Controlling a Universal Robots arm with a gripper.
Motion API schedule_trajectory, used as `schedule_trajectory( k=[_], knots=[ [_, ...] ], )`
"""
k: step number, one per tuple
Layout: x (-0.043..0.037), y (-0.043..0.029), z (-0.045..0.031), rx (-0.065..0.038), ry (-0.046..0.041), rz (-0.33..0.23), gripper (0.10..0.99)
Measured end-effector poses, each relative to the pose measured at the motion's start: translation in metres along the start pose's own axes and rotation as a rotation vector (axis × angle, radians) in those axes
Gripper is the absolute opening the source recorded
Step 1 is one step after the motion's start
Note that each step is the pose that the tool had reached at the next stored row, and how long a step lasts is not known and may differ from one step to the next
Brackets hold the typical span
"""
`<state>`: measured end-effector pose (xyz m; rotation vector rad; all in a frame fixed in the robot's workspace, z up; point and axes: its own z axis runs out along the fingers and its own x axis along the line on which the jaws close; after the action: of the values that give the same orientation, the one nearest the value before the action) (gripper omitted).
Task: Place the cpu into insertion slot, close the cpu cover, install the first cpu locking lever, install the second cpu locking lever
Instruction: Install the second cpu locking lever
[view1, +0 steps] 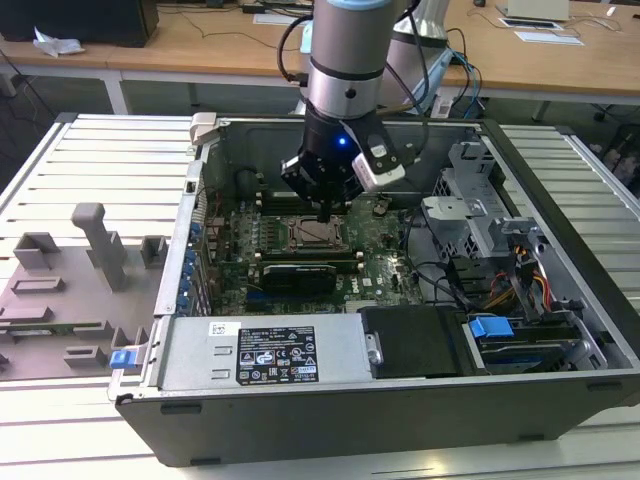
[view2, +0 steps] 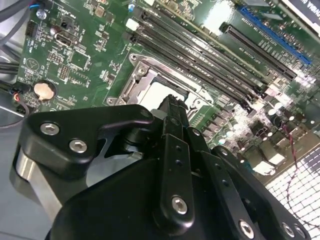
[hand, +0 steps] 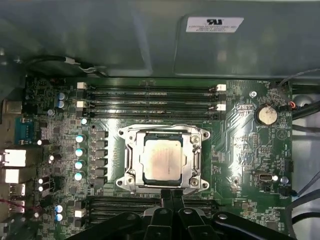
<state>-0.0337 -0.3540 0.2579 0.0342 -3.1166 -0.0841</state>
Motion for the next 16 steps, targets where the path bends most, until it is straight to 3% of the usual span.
schedule_trajectory(
  k=[3, 4, 6, 7, 9, 12, 16],
  knots=[
    [0.0023, -0.0102, 0.0012, -0.029, -0.0006, -0.001, 0.106],
    [0.0035, -0.0151, 0.0018, -0.042, -0.0009, -0.001, 0.106],
    [0.0069, -0.0295, 0.0035, -0.078, -0.0017, -0.002, 0.106],
    [0.0094, -0.0349, 0.0050, -0.089, -0.0018, -0.002, 0.106],
    [0.0139, -0.0372, 0.0067, -0.110, -0.0023, -0.003, 0.106],
    [0.0178, -0.0388, 0.0106, -0.122, -0.0027, -0.003, 0.106],
    [0.0230, -0.0397, 0.0186, -0.123, -0.0026, -0.003, 0.106]
  ],
)
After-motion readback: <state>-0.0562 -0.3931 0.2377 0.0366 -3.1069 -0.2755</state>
